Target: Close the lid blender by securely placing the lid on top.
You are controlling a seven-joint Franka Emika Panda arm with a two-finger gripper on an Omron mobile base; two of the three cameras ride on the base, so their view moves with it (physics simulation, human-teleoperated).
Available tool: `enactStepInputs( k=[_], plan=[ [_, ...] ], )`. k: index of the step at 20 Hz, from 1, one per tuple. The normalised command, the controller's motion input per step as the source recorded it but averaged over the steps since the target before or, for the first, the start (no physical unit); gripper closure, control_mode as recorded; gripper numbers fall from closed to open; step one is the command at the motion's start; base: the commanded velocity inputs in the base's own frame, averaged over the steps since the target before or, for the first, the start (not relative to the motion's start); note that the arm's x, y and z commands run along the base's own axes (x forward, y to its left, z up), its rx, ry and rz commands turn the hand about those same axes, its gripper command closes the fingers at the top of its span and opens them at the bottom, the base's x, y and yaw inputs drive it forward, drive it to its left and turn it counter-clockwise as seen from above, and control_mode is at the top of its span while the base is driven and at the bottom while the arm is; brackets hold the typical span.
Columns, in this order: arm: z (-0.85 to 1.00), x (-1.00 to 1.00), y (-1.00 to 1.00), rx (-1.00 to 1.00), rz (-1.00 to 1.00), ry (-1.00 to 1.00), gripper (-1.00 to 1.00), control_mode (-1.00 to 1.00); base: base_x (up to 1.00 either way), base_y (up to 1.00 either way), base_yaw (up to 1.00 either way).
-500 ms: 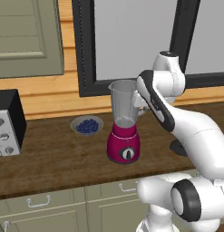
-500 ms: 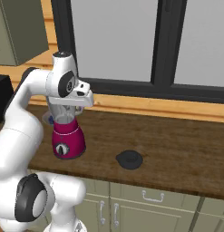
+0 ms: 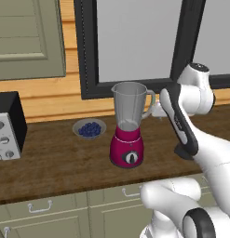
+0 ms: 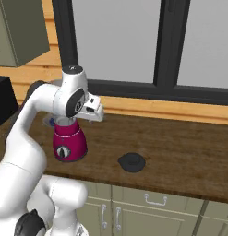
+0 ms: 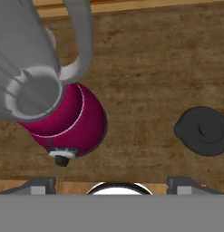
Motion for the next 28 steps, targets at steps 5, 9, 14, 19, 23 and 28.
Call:
enactStepInputs(
  k=[5, 9, 14, 19, 23, 28],
  plan=[
    [-0.58, -0.34, -1.0, 0.14, -0.1, 0.0, -1.0, -1.0, 0.0, 0.0, 0.0],
    [-0.62, 0.14, -0.9, 0.06, -0.04, 0.1, -1.0, -1.0, 0.0, 0.0, 0.0],
    [-0.46, 0.36, -0.79, 0.0, 0.0, 0.19, -1.0, -1.0, 0.0, 0.0, 0.0],
    [-0.46, 0.38, -0.45, 0.0, 0.0, 0.08, -1.0, -1.0, 0.0, 0.0, 0.0],
    [-0.43, 0.24, -0.25, -0.01, 0.0, 0.03, -1.0, -1.0, 0.0, 0.0, 0.0],
    [-0.43, 0.4, -0.02, -0.06, 0.0, 0.07, -1.0, -1.0, 0.0, 0.0, 0.0]
  ],
)
